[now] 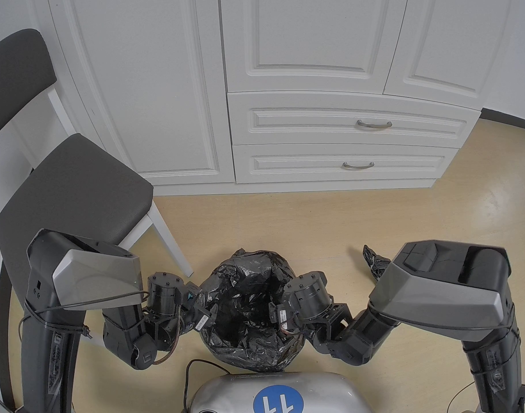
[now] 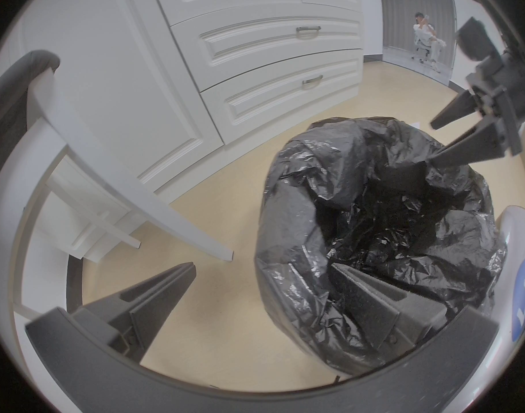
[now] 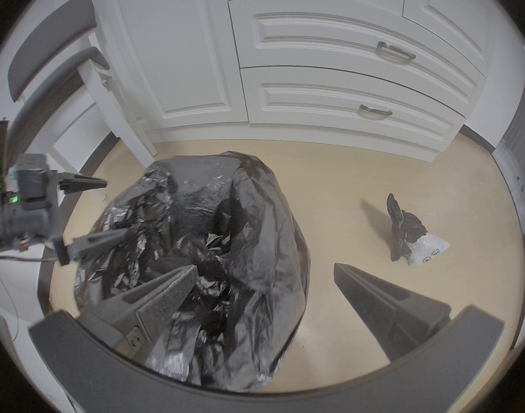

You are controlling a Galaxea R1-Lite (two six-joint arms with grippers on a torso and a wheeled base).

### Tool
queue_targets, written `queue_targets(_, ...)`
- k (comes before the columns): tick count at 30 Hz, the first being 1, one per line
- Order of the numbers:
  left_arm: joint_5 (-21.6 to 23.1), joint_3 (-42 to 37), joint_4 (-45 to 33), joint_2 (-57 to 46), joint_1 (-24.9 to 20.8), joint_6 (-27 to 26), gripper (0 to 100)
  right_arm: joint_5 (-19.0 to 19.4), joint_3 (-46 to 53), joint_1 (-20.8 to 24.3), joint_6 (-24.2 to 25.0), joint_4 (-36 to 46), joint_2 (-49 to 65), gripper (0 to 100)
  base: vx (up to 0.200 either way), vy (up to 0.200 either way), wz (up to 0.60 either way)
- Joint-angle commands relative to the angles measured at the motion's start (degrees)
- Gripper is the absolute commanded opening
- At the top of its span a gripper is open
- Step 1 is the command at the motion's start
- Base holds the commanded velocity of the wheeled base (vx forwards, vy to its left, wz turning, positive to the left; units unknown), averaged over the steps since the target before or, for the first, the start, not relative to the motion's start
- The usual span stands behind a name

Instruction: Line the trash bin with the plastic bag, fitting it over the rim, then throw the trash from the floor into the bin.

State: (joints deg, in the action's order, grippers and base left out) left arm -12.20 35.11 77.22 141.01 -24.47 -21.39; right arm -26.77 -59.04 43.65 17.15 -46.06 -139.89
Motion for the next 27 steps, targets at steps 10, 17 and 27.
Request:
queue_targets(10, -4.7, 1.0, 0.0, 4.5, -4.0, -0.1, 100, -5.1, -13.0, -1.8, 1.7, 0.0, -11.1, 100, 0.000, 0.000, 0.00)
queue_targets(17, -5.3, 1.5, 0.1, 4.5, -3.9, -0.1, 100, -8.3, -14.4, -3.4, 2.9, 0.2, -9.9, 100, 0.000, 0.000, 0.00)
queue_targets(27, -5.4, -3.6, 4.3, -1.3, -5.2, 0.6, 100, 2.2, 7.6, 0.4, 1.6, -0.4, 10.2, 100, 0.000, 0.000, 0.00)
